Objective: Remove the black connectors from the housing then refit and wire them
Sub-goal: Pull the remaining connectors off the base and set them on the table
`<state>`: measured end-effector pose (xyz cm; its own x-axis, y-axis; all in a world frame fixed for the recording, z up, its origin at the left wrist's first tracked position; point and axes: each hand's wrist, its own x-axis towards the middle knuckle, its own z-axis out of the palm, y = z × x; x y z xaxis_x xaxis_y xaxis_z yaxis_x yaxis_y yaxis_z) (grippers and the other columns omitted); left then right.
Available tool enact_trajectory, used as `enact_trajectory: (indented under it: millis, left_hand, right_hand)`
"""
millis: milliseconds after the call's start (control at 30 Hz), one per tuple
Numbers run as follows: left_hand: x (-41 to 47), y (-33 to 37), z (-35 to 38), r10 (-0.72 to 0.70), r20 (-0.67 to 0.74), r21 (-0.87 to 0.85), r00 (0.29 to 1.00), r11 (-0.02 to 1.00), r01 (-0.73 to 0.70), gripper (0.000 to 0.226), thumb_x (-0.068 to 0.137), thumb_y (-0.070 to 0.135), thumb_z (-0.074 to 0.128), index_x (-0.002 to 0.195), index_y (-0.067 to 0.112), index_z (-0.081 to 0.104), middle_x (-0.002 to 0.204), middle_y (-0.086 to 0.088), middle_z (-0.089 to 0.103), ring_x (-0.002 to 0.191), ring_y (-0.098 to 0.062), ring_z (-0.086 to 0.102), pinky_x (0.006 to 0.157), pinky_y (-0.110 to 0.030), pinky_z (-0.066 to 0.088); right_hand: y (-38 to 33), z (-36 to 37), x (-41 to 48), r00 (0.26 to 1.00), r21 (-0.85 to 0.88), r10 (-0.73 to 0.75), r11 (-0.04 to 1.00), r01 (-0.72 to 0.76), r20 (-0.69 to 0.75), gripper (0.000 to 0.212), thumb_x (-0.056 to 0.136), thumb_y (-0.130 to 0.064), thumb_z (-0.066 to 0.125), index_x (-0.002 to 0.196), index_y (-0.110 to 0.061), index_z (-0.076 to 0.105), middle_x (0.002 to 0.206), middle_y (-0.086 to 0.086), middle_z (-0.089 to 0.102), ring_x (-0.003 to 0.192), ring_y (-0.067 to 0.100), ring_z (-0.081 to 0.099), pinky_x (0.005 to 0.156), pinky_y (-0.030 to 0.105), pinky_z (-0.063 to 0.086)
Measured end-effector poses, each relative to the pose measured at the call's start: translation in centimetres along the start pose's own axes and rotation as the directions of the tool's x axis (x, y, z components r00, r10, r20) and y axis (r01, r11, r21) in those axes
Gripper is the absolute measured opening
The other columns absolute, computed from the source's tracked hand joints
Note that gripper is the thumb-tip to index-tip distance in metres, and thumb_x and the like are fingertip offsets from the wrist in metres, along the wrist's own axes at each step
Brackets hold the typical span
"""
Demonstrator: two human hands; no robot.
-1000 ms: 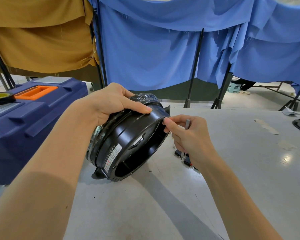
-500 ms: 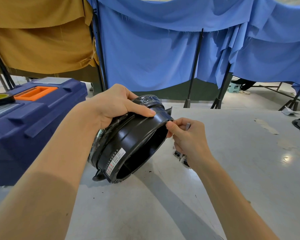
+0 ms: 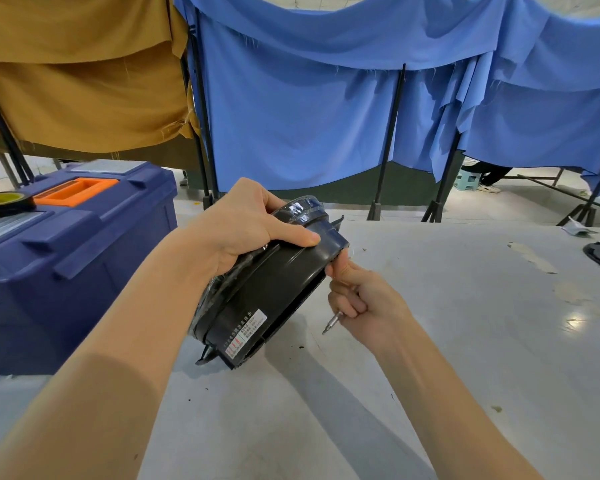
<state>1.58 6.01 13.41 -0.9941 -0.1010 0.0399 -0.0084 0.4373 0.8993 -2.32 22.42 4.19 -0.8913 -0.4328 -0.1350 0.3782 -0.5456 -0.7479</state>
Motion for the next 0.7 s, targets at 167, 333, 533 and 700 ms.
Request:
enact_trajectory:
  millis: [167, 333, 533, 700]
  left_hand:
    - [0.2, -0.7, 1.0, 0.079, -0.064, 0.081, 0.995, 0.994, -0.074, 0.020, 0.062, 0.026, 0.088, 0.078, 0.023, 0.076, 0.068, 0.006, 0.073, 0.063, -0.006, 0.069, 0.050, -0.020, 0.054]
    - [0.2, -1.0, 1.8, 0.157, -0.088, 0.151, 0.984, 0.978, -0.142, 0.015, 0.066, 0.025, 0.087, 0.073, 0.023, 0.075, 0.065, 0.012, 0.071, 0.063, 0.000, 0.066, 0.043, -0.010, 0.045]
    - [0.4, -1.1, 3.3, 0.241, -0.127, 0.288, 0.962, 0.937, -0.197, 0.030, 0.067, 0.025, 0.085, 0.079, 0.000, 0.074, 0.077, -0.021, 0.069, 0.062, -0.029, 0.059, 0.063, -0.043, 0.054]
    - [0.4, -2.1, 4.2, 0.302, -0.159, 0.365, 0.940, 0.903, -0.228, 0.018, 0.070, 0.023, 0.083, 0.067, 0.008, 0.073, 0.055, -0.001, 0.063, 0.044, -0.004, 0.051, 0.041, -0.011, 0.038]
  right_hand:
    - [1.0, 0.5, 0.0, 0.989, 0.349, 0.144, 0.926, -0.141, 0.019, 0.033, 0.097, -0.003, 0.048, 0.071, -0.007, 0.067, 0.051, -0.001, 0.052, 0.025, 0.005, 0.021, 0.027, 0.015, 0.018]
    - [0.8, 0.7, -0.5, 0.988, 0.355, 0.129, 0.930, -0.090, -0.088, 0.015, 0.096, -0.004, 0.050, 0.090, -0.009, 0.063, 0.051, -0.002, 0.057, 0.027, 0.006, 0.021, 0.026, 0.015, 0.019]
    - [0.0, 0.8, -0.8, 0.937, 0.099, 0.011, 0.995, 0.025, -0.350, 0.013, 0.092, 0.002, 0.055, 0.103, -0.001, 0.061, 0.075, 0.010, 0.065, 0.029, 0.007, 0.021, 0.028, 0.017, 0.021]
    - [-1.1, 0.0, -1.4, 0.952, 0.039, 0.105, 0.994, -0.098, -0.288, 0.017, 0.093, 0.010, 0.043, 0.089, 0.001, 0.057, 0.077, 0.014, 0.067, 0.027, 0.005, 0.020, 0.028, 0.015, 0.020]
